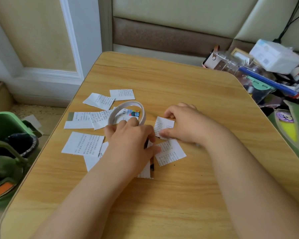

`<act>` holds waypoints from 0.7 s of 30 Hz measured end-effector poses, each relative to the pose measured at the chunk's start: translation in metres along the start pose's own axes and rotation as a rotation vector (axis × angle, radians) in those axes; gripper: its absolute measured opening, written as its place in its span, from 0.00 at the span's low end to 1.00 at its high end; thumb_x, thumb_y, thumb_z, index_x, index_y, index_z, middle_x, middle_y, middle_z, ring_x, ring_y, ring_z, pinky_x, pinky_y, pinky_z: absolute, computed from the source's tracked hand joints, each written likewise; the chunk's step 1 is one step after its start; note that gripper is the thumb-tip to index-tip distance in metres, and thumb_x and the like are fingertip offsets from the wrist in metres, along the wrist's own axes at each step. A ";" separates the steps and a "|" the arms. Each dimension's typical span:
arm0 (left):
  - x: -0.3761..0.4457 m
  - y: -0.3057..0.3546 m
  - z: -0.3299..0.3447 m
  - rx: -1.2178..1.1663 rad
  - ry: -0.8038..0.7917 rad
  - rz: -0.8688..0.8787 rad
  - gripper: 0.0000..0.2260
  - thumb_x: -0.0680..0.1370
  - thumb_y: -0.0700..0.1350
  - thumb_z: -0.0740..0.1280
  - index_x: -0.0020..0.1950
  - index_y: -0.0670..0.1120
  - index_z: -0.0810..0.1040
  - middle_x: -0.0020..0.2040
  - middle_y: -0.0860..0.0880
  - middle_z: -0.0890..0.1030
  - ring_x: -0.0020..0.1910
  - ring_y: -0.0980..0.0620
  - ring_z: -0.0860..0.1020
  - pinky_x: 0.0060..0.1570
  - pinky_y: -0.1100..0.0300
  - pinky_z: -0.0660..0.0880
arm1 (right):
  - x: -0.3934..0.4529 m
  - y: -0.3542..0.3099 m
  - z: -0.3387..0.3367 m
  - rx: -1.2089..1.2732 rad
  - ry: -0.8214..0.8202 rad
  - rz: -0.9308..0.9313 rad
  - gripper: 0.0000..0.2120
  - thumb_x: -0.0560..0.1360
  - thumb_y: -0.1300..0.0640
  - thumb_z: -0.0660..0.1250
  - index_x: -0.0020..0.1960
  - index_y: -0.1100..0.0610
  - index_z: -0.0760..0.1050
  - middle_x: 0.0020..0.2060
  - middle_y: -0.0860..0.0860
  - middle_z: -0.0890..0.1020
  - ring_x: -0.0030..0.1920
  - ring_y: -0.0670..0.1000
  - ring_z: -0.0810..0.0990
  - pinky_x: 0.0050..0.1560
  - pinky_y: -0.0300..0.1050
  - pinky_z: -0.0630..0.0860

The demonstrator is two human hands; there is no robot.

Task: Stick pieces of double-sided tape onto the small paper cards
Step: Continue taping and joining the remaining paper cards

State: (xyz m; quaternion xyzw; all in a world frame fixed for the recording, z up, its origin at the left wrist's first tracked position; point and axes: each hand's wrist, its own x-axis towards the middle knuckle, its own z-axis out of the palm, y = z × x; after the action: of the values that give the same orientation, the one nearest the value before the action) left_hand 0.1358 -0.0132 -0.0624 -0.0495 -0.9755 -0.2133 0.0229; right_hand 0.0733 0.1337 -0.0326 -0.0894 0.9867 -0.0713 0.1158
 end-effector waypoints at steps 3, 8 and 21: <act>-0.001 0.001 0.000 0.019 -0.034 0.009 0.13 0.73 0.62 0.66 0.54 0.60 0.74 0.48 0.55 0.63 0.60 0.51 0.65 0.60 0.51 0.55 | 0.005 -0.007 -0.012 -0.037 -0.117 0.033 0.20 0.68 0.43 0.73 0.56 0.46 0.72 0.57 0.46 0.69 0.62 0.50 0.66 0.60 0.48 0.68; 0.000 0.003 0.001 -0.002 -0.035 0.013 0.13 0.73 0.61 0.67 0.54 0.59 0.75 0.49 0.55 0.63 0.62 0.51 0.64 0.61 0.51 0.54 | 0.003 -0.010 -0.011 0.054 -0.097 0.032 0.18 0.69 0.48 0.75 0.52 0.49 0.70 0.51 0.45 0.71 0.46 0.46 0.71 0.39 0.43 0.68; -0.001 0.006 0.006 0.006 0.001 0.029 0.11 0.74 0.60 0.66 0.54 0.58 0.74 0.47 0.55 0.64 0.57 0.51 0.65 0.60 0.52 0.53 | -0.074 0.016 0.024 0.849 0.270 0.203 0.09 0.77 0.53 0.65 0.41 0.53 0.80 0.26 0.50 0.81 0.24 0.41 0.74 0.36 0.43 0.71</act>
State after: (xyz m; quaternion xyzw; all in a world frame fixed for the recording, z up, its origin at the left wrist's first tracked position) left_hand 0.1373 -0.0054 -0.0651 -0.0633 -0.9753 -0.2100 0.0264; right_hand 0.1479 0.1608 -0.0426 0.0731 0.8800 -0.4689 0.0190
